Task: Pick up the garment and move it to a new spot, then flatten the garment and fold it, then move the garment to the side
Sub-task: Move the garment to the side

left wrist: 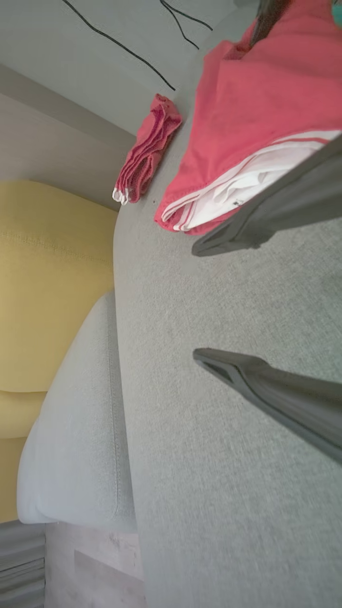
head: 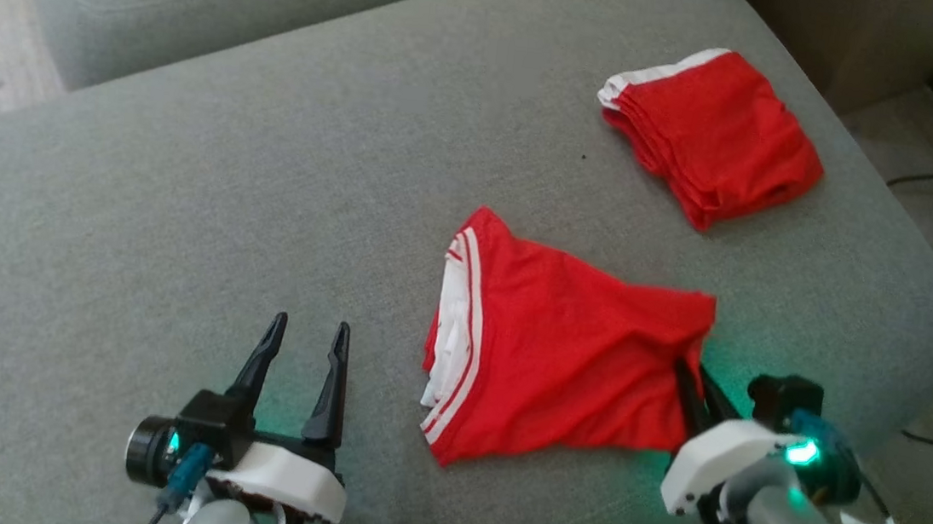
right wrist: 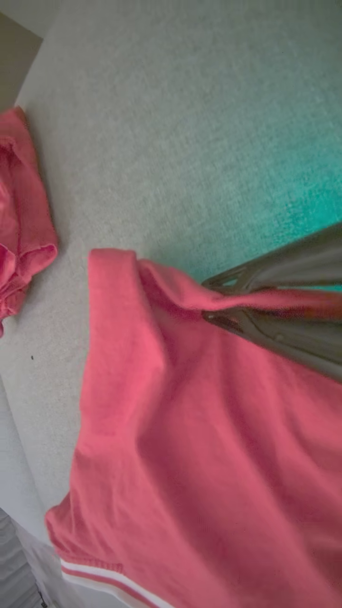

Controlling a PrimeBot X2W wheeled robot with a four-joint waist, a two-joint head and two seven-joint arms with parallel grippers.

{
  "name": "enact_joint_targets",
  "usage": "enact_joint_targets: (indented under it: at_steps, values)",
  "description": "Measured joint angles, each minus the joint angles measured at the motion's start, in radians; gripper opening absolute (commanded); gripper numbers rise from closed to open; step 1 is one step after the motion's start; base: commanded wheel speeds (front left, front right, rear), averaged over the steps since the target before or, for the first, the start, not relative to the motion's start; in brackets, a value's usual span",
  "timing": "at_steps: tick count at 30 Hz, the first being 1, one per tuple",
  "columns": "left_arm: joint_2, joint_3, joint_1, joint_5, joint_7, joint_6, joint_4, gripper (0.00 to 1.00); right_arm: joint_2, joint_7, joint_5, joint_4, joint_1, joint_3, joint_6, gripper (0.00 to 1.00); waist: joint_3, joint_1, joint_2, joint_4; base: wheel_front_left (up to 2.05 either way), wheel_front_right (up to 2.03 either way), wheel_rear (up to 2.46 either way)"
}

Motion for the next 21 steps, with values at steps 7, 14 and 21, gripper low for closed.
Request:
enact_joint_targets:
  at_steps: [7,14,21]
  values:
    - [0.000,-0.002,0.000,0.042,0.000,-0.002,0.043,1.00,-0.049,0.000,-0.085,-0.044,-0.142,0.026,0.000,0.00,0.040,0.0001,0.0000,0.033,0.00,0.00,0.00]
    - [0.001,-0.011,-0.008,0.050,0.000,-0.009,0.049,1.00,-0.206,0.021,-0.208,0.042,-0.446,-0.079,0.000,0.00,0.074,0.0002,0.0000,0.114,0.00,0.00,0.00]
    - [0.000,0.009,-0.033,0.050,0.000,-0.009,0.049,1.00,-0.351,0.073,-0.403,0.114,-0.517,-0.409,0.000,1.00,0.109,0.0001,0.0000,0.181,0.00,0.00,0.00]
